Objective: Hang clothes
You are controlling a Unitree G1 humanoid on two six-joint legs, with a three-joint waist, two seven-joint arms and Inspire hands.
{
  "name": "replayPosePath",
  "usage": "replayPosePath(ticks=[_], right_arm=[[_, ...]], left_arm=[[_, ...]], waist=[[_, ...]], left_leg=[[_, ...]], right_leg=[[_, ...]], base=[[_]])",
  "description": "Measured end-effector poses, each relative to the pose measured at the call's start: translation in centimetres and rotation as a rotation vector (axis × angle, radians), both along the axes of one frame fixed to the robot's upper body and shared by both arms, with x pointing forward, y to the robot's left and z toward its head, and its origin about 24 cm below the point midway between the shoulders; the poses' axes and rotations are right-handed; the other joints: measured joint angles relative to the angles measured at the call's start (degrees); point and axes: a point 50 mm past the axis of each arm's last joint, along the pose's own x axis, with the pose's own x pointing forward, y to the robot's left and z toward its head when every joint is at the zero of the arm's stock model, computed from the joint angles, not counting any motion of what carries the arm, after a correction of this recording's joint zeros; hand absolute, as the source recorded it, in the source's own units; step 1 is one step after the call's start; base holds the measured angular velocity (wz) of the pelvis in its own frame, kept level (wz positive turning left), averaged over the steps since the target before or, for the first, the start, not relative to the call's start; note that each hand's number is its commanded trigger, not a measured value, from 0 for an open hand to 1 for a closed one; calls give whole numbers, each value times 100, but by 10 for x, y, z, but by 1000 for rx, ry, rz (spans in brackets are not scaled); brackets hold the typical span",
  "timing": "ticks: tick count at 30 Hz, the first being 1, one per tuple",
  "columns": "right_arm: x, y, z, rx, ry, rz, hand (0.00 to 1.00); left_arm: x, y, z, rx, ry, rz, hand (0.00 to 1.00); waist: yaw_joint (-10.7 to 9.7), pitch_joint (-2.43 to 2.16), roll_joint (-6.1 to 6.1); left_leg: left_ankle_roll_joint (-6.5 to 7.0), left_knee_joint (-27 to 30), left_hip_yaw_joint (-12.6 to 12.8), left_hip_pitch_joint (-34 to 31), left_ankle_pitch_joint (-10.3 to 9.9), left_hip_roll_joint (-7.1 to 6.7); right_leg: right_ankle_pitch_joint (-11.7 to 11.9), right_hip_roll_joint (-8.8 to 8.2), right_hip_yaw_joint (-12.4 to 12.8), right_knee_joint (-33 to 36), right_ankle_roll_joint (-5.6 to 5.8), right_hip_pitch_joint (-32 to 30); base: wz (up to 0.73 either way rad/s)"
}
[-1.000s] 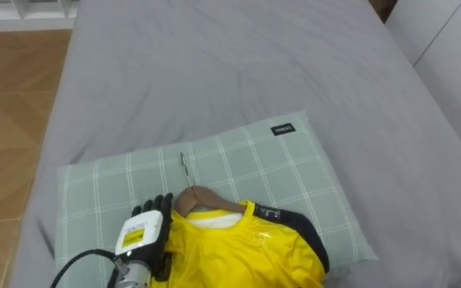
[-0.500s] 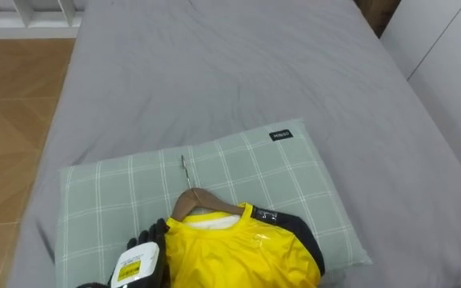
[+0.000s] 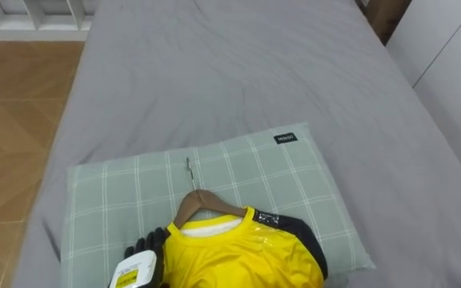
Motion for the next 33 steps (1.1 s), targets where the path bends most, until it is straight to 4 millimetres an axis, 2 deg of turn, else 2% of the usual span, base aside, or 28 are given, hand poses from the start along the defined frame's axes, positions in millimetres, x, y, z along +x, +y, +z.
replayPosePath(ticks=[6, 7, 9, 20, 33], right_arm=[[0, 0, 0, 4, -1, -7, 0], [0, 0, 0, 6, 0, -7, 0], [0, 1, 0, 7, 0, -10, 0], [-2, 0, -1, 13, 5, -26, 0], [-4, 0, -1, 11, 10, -28, 0]], left_arm=[[0, -1, 0, -15, -3, 16, 0], [0, -1, 0, -17, -3, 18, 45], [0, -1, 0, -19, -3, 20, 100], [9, 8, 8, -5, -65, 60, 100], [-7, 13, -3, -39, 5, 111, 100]], waist=[[14, -2, 2], [14, -2, 2], [13, -2, 2], [10, -37, 2], [24, -33, -18]], left_leg=[[0, -3, 0, -1, 0, 0], [0, -3, 1, -1, 0, 0], [0, -3, 1, 0, 0, 1], [-1, -60, 7, 161, 0, -3], [-1, -56, 7, 187, 0, -3]], right_leg=[[0, 1, 4, -11, 0, 1], [0, 1, 5, -12, 0, 1], [0, 1, 6, -13, 0, 2], [1, 2, 6, -30, 0, 145], [1, 1, 5, -34, -1, 174]], base=[[0], [0], [0], [0], [0]])
